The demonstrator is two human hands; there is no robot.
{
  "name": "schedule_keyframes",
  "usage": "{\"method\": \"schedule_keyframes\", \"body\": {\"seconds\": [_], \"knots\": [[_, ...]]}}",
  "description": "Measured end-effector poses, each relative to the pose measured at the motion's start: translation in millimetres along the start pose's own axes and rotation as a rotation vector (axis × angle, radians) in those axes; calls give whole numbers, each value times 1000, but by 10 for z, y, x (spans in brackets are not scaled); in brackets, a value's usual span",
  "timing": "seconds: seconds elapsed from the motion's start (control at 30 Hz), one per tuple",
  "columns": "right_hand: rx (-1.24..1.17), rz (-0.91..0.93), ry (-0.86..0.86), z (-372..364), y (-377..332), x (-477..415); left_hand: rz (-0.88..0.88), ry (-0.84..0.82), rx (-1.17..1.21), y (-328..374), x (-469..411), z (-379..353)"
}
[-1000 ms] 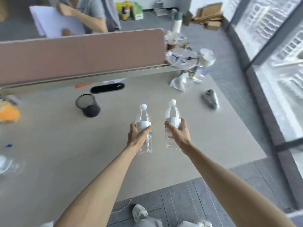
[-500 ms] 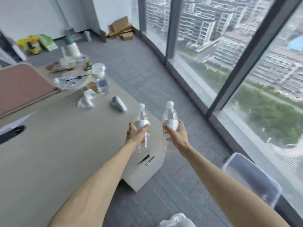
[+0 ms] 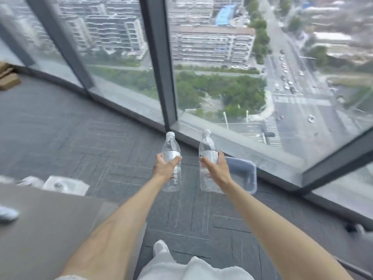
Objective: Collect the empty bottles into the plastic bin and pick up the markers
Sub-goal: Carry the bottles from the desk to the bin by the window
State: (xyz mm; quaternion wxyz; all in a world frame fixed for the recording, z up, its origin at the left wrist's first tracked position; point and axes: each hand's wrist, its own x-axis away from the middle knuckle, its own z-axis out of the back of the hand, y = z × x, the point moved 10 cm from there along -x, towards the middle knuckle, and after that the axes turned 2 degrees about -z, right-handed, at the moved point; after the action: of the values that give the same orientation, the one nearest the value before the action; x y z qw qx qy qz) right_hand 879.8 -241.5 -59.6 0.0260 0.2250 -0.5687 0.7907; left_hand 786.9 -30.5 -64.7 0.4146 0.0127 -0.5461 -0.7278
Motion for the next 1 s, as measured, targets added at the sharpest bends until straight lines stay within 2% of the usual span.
{"method": "schedule_keyframes", "body": {"seconds": [0.2, 0.47, 0.6, 0.8, 1.0], "knots": [[-98, -149, 196, 1091, 504, -263, -57, -205, -101, 429, -211, -1168], [-136, -330, 310, 1919, 978, -762, -92, -333, -208, 847, -700, -2294], [-184, -394, 296, 2135, 1105, -1091, -46, -368, -219, 955, -1033, -2702], [-298, -536, 175, 2215, 1396, -1595, 7, -366, -272, 1040, -1308, -3138], [-223, -640, 44, 2294, 1818, -2327, 57, -342, -313, 838, -1770, -3655]]}}
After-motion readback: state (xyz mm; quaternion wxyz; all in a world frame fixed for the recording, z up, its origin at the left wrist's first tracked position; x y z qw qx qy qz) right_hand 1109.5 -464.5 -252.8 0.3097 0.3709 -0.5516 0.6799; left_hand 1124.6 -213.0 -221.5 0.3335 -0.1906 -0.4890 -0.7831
